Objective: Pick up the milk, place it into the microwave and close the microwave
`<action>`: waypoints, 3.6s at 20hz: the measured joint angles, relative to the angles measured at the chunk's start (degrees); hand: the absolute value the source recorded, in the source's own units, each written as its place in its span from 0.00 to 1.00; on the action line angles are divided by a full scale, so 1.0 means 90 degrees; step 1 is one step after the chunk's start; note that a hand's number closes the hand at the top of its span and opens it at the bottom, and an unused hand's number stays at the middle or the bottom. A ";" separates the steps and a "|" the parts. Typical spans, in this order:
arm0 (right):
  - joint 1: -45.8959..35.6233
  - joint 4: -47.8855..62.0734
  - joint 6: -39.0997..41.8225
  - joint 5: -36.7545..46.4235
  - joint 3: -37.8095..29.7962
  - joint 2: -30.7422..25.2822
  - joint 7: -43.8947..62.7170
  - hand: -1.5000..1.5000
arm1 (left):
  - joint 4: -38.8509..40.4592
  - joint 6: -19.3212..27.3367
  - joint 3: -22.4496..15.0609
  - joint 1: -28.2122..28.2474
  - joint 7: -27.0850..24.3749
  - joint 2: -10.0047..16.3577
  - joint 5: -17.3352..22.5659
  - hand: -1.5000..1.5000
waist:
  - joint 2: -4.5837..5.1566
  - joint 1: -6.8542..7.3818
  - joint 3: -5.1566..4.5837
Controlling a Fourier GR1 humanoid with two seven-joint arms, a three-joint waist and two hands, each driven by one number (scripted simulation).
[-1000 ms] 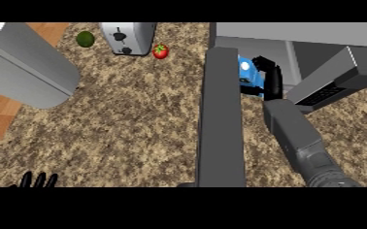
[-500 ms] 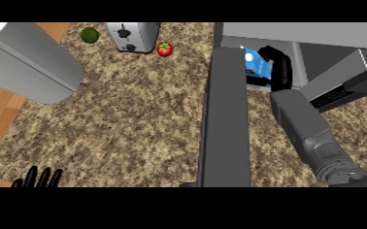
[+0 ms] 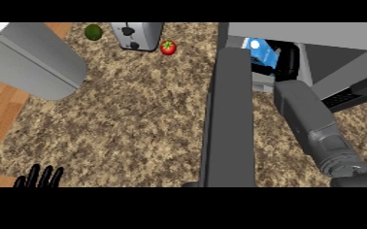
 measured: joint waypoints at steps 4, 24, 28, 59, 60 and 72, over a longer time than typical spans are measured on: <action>-0.0055 0.0049 -0.0536 0.0056 -0.0062 -0.0055 0.0032 1.00 | 0.0085 -0.0035 0.0044 -0.0071 -0.0003 0.0029 0.0025 0.00 | 0.0017 0.0031 -0.0003; 0.0058 0.1001 -0.2147 0.1373 0.0961 -0.0187 0.1750 0.00 | 0.0298 -0.0041 0.0063 -0.0587 0.0066 0.0112 -0.0137 0.00 | 0.0145 0.0381 -0.0009; -0.0168 0.1036 -0.1719 0.1531 0.1122 0.0013 0.1674 0.00 | 0.0357 0.0002 0.0048 -0.0673 0.0118 0.0082 -0.0153 0.00 | 0.0116 0.0350 0.0005; 0.1072 0.0233 0.2198 0.0048 -0.0306 0.0817 -0.0651 0.00 | 0.0183 -0.0049 0.0030 -0.0182 -0.0059 0.0033 -0.0291 0.00 | -0.0204 -0.0408 -0.0007; 0.1141 0.0232 0.2277 0.0037 -0.0321 0.0823 -0.0730 0.00 | 0.0137 -0.0040 0.0038 -0.0138 -0.0046 0.0028 -0.0283 0.00 | -0.0216 -0.0434 -0.0009; 0.2236 0.0012 0.3557 0.0072 -0.0196 0.0861 -0.1359 0.00 | 0.0057 -0.0049 -0.0115 0.0079 0.0107 0.0008 -0.0576 0.00 | -0.0345 -0.0739 -0.0027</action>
